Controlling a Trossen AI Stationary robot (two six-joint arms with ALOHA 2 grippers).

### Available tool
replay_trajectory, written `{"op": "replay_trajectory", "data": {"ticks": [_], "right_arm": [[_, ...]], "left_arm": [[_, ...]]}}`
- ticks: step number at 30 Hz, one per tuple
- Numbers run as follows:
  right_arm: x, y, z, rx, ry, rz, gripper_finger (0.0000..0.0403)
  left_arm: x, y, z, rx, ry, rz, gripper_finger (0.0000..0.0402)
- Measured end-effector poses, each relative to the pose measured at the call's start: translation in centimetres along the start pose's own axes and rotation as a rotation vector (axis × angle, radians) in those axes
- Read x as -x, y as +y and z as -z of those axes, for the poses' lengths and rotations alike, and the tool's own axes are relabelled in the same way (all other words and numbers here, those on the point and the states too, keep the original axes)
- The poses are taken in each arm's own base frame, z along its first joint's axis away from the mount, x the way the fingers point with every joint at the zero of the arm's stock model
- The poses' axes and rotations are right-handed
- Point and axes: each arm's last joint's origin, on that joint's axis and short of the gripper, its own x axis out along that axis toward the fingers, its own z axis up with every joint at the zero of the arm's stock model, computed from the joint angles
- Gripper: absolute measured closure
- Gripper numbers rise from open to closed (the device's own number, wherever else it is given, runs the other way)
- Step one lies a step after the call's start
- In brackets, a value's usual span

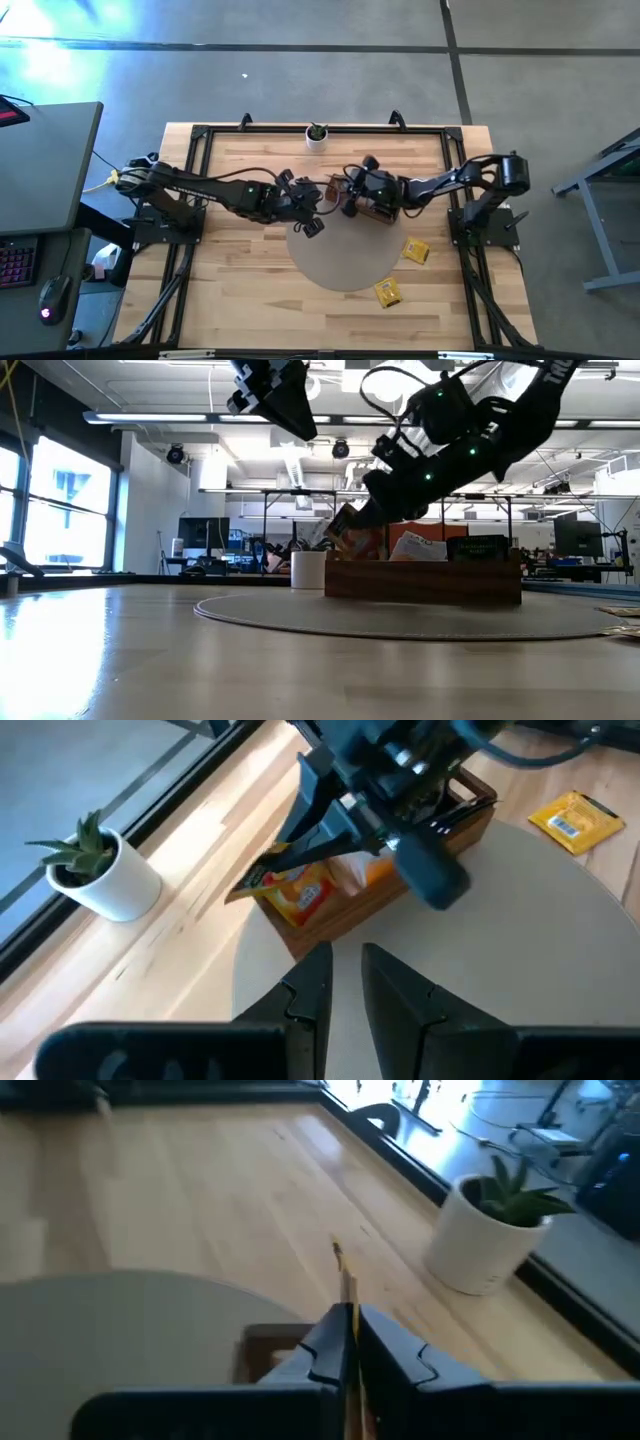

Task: Pick & Place Tea
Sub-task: Put the top yellow tea bag into the left section of the wooden organizer

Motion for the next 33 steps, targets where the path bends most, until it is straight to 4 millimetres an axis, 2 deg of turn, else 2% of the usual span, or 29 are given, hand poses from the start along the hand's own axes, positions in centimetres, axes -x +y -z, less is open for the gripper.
{"op": "replay_trajectory", "data": {"ticks": [5,9,16,21,26,29,33], "right_arm": [[-0.3,0.1,-0.4,0.089,0.032,-0.003,0.0342],[-0.2,0.1,-0.5,0.084,0.038,0.000,0.0309],[1.2,-0.4,-2.3,0.092,-0.014,0.032,0.0278],[3.7,-1.3,-4.6,0.136,-0.053,0.085,0.0279],[6.5,-1.1,-6.0,0.102,-0.063,-0.065,0.0287],[6.5,-0.5,-5.1,0.077,0.014,-0.100,0.0296],[4.8,0.4,-3.2,0.096,0.094,-0.053,0.0326]], "left_arm": [[0.0,0.1,0.2,-0.011,0.015,-0.009,0.0344],[0.0,0.1,0.2,-0.009,0.020,-0.004,0.0344],[0.0,0.1,0.3,-0.002,0.030,-0.010,0.0344],[0.0,0.3,0.5,0.003,0.048,-0.019,0.0344],[0.0,0.3,0.6,0.013,0.056,-0.023,0.0344],[0.0,0.2,0.4,0.022,0.041,-0.022,0.0344],[0.0,0.1,0.2,0.036,0.021,-0.010,0.0344]]}}
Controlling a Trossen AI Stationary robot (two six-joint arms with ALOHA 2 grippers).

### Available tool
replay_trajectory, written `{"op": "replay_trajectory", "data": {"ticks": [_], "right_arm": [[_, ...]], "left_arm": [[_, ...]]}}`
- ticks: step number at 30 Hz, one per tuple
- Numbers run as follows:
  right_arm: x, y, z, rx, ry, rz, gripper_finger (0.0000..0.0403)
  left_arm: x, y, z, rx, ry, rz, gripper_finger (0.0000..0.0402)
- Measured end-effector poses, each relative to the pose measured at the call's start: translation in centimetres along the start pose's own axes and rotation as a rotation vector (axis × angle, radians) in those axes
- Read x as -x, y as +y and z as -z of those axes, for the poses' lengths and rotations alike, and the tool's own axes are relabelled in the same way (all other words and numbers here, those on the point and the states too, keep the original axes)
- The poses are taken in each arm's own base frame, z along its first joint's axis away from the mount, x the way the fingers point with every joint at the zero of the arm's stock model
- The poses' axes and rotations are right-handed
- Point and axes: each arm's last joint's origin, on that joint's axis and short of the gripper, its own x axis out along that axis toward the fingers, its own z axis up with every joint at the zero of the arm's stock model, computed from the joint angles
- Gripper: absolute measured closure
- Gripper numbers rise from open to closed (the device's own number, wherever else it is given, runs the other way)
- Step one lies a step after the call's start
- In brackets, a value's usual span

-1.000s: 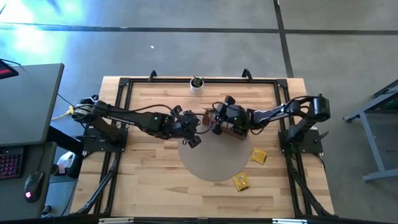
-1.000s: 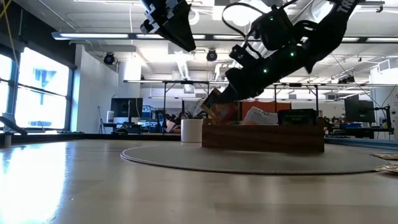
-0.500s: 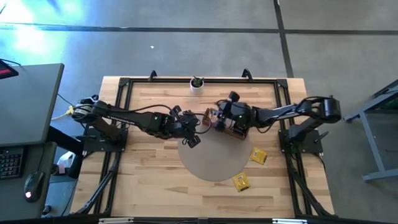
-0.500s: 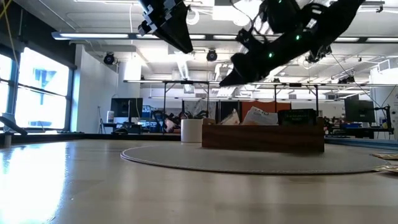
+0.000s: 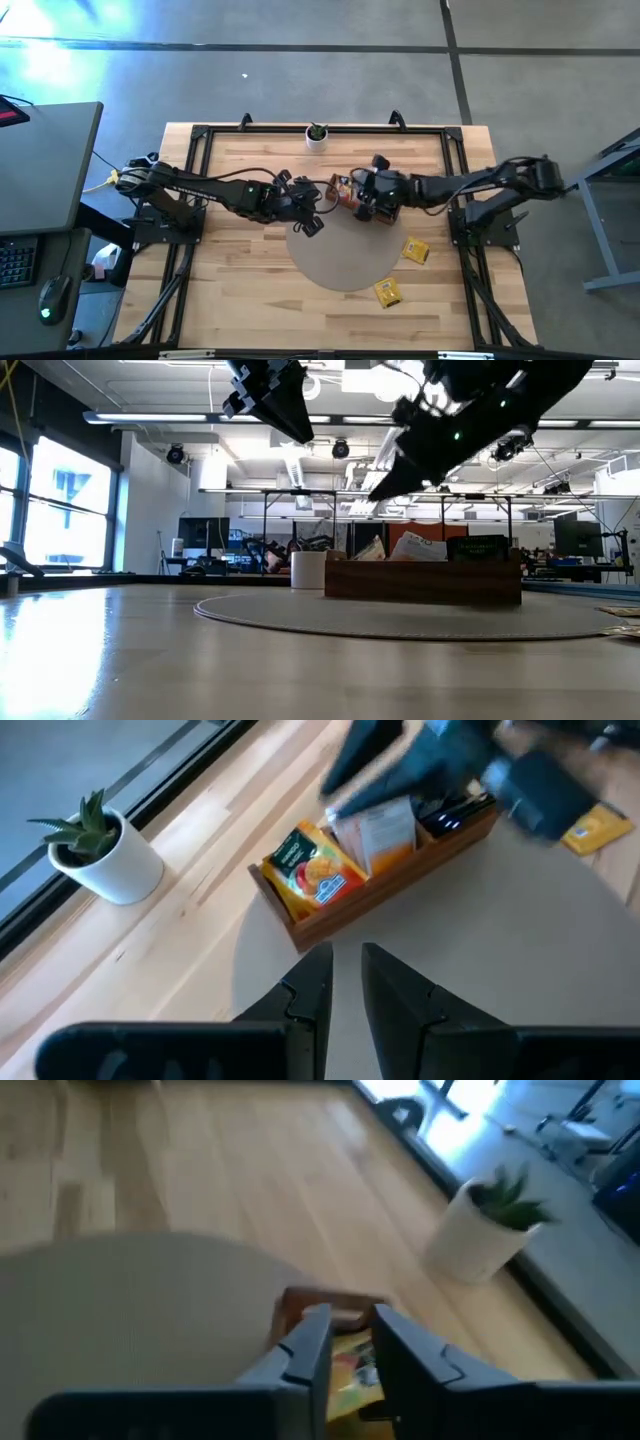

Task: Pick & Place Tea
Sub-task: Put the top yellow tea bag into the left section of the wooden organizer

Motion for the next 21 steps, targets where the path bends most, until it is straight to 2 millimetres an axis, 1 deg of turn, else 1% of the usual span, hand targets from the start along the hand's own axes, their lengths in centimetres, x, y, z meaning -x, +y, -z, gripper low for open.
{"op": "replay_trajectory", "data": {"ticks": [4,6,9,12,16,21], "right_arm": [[-2.0,1.2,1.9,0.052,0.081,-0.019,0.0379],[-2.7,1.7,2.3,0.083,0.121,-0.027,0.0396],[-3.7,2.2,1.9,0.126,0.181,0.016,0.0392],[-4.7,2.5,1.6,0.183,0.293,0.059,0.0399],[-5.8,2.9,0.9,0.232,0.429,0.057,0.0396],[-7.3,3.2,0.2,0.263,0.487,0.059,0.0400]], "left_arm": [[0.0,-0.1,0.0,0.002,0.015,0.028,0.0344],[0.0,-0.1,0.0,0.002,0.016,0.031,0.0344],[0.0,-0.1,0.0,0.003,0.013,0.030,0.0344],[0.0,-0.1,0.0,0.004,0.012,0.029,0.0344],[0.0,-0.1,0.0,0.002,0.015,0.027,0.0344],[0.0,-0.1,0.0,-0.004,0.016,0.029,0.0344]]}}
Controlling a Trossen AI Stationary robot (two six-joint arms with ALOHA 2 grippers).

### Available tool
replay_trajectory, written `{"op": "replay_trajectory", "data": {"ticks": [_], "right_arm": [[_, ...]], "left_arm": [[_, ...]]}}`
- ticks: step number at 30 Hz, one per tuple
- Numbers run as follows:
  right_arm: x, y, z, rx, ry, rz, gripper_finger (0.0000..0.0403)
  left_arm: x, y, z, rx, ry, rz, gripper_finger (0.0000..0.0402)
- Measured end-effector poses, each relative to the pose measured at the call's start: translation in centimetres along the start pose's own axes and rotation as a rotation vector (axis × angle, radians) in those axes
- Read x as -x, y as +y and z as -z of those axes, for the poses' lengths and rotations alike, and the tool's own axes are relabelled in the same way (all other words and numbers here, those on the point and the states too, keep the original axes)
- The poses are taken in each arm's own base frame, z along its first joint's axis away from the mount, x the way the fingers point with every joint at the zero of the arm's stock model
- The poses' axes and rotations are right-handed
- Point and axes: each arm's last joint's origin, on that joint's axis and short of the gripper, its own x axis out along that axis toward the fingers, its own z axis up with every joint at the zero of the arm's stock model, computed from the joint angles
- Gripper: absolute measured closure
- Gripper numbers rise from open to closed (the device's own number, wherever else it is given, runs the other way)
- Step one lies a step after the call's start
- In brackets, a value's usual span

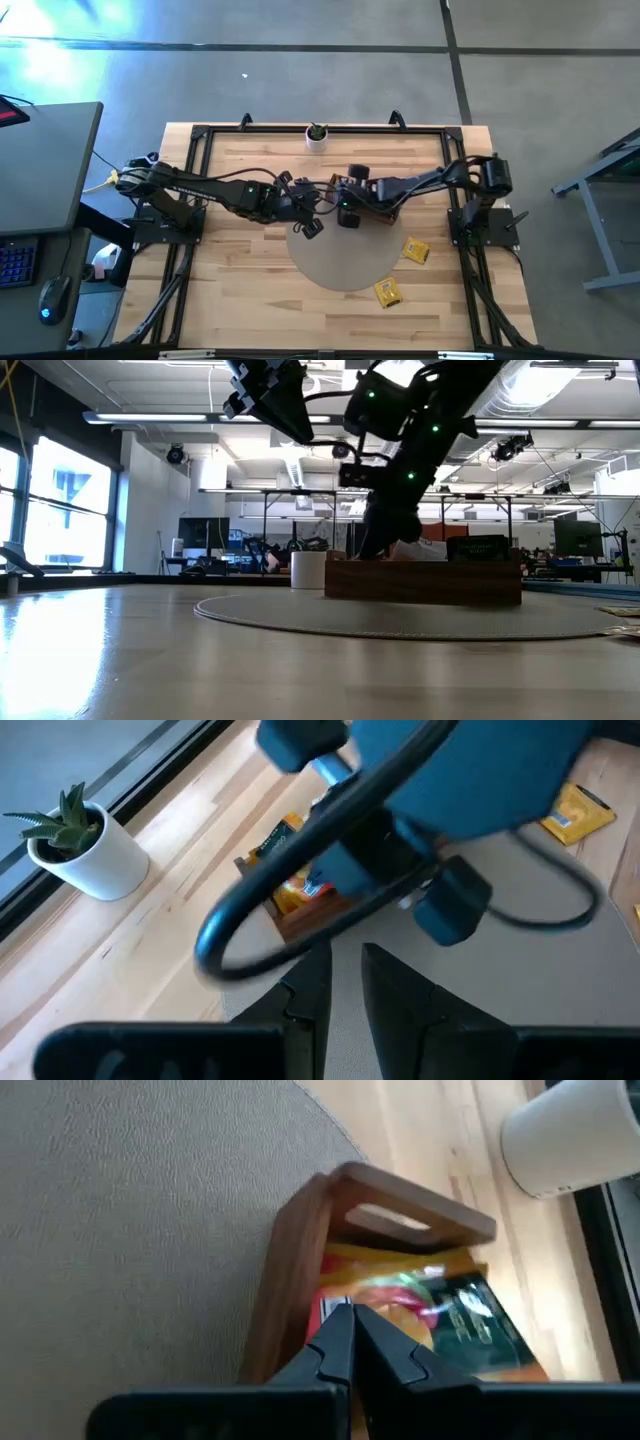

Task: Pick & Place Tea
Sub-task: Put the top yellow tea bag into the left section of the wooden organizer

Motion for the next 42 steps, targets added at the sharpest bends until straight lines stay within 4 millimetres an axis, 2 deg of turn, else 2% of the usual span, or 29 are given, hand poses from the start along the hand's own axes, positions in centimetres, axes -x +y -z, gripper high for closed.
{"op": "replay_trajectory", "data": {"ticks": [4,9,15,20,25,31,35,42], "right_arm": [[-1.1,-0.8,-0.5,-0.003,0.018,0.030,0.0398],[-1.0,-1.9,-0.9,0.007,0.005,0.088,0.0398],[2.3,-1.5,-2.1,0.019,-0.121,-0.053,0.0401],[6.8,-0.4,-2.1,0.045,-0.169,-0.186,0.0397],[11.5,1.8,0.1,0.161,-0.069,-0.387,0.0401],[16.0,5.1,2.4,0.150,0.020,-0.513,0.0387],[17.9,7.5,4.1,0.200,0.078,-0.542,0.0363],[19.6,10.3,7.2,0.059,0.210,-0.513,0.0303]], "left_arm": [[0.0,0.0,0.0,-0.002,-0.001,0.000,0.0344],[0.0,0.0,0.0,-0.005,0.003,-0.001,0.0344],[0.0,0.0,0.1,-0.007,0.005,-0.003,0.0344],[0.0,0.1,0.1,-0.011,0.008,-0.010,0.0344],[0.0,0.2,0.3,-0.025,0.025,-0.025,0.0344],[0.0,0.1,0.3,-0.017,0.039,0.012,0.0344],[0.0,-0.2,0.1,0.003,0.034,0.054,0.0344],[0.0,-0.7,-0.6,0.039,-0.011,0.137,0.0344]]}}
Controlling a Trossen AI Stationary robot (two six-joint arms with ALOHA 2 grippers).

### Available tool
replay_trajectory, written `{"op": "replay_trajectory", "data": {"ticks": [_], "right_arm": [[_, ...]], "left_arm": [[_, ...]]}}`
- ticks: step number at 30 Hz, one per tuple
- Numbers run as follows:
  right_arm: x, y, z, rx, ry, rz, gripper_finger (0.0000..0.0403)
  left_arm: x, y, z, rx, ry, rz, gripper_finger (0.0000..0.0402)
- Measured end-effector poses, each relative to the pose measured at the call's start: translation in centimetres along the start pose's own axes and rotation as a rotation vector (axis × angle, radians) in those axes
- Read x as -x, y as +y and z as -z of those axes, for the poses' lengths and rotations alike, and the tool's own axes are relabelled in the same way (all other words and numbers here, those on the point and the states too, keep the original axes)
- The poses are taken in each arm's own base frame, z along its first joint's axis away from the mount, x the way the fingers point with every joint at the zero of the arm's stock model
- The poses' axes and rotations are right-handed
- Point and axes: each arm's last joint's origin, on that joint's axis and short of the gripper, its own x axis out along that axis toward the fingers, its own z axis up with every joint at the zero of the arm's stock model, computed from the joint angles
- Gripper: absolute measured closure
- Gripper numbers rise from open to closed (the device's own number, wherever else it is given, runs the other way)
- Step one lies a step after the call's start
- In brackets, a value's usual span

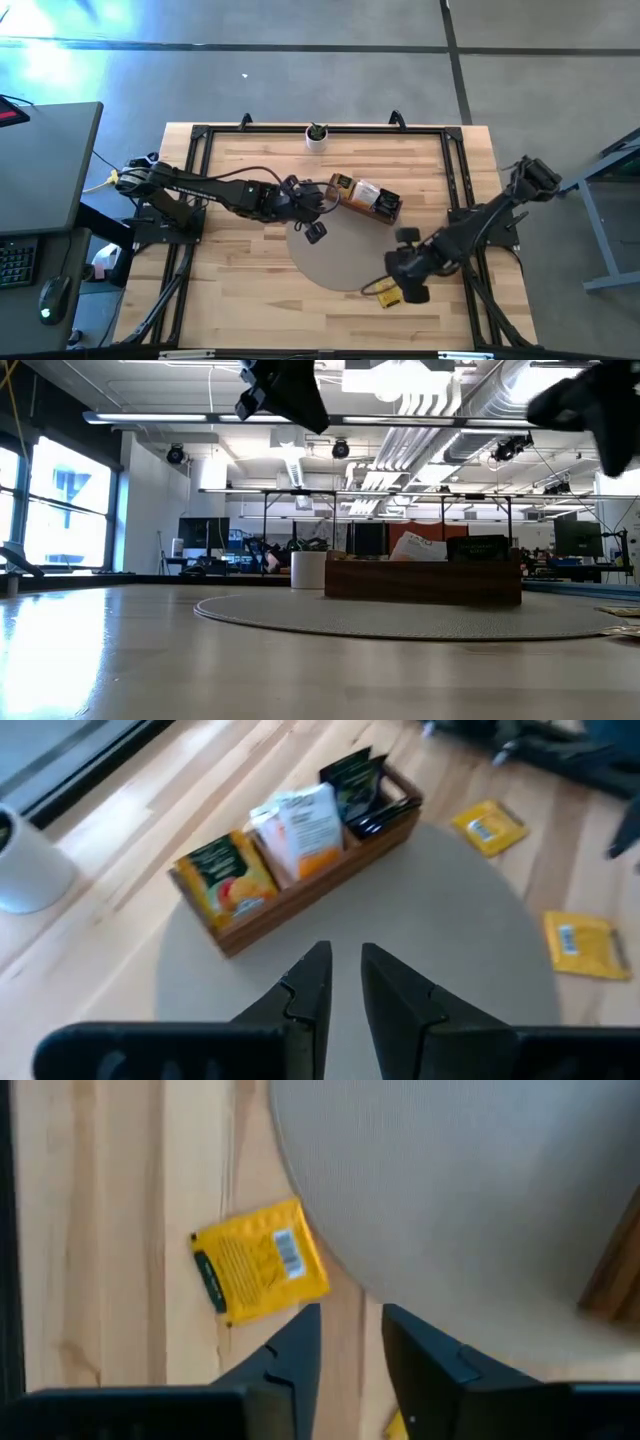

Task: Pick & Place Tea
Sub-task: Put the top yellow tea bag into the left section of the wooden organizer

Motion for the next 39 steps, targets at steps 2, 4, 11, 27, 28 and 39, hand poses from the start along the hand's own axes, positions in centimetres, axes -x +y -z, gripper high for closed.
{"op": "replay_trajectory", "data": {"ticks": [2,4,11,27,28,39], "right_arm": [[-0.8,0.4,1.2,-0.049,0.019,0.031,0.0286],[-1.9,0.5,2.6,-0.093,0.047,0.074,0.0270],[-5.6,-1.9,7.5,-0.206,0.138,0.318,0.0237],[-8.6,-2.9,6.8,-0.400,0.102,-0.013,0.0233],[-8.5,-2.6,6.3,-0.384,0.082,-0.045,0.0233],[-6.0,-1.2,2.7,-0.164,-0.124,-0.031,0.0244]], "left_arm": [[-0.2,-0.3,-0.1,0.012,-0.011,0.030,0.0344],[-0.6,-0.6,-0.2,0.019,-0.012,0.063,0.0344],[-1.6,-2.0,0.0,-0.005,-0.024,0.154,0.0344],[-6.4,-3.8,2.1,-0.140,0.041,0.258,0.0344],[-6.4,-3.8,2.1,-0.141,0.042,0.264,0.0344],[-6.9,-4.3,1.5,-0.111,-0.027,0.298,0.0344]]}}
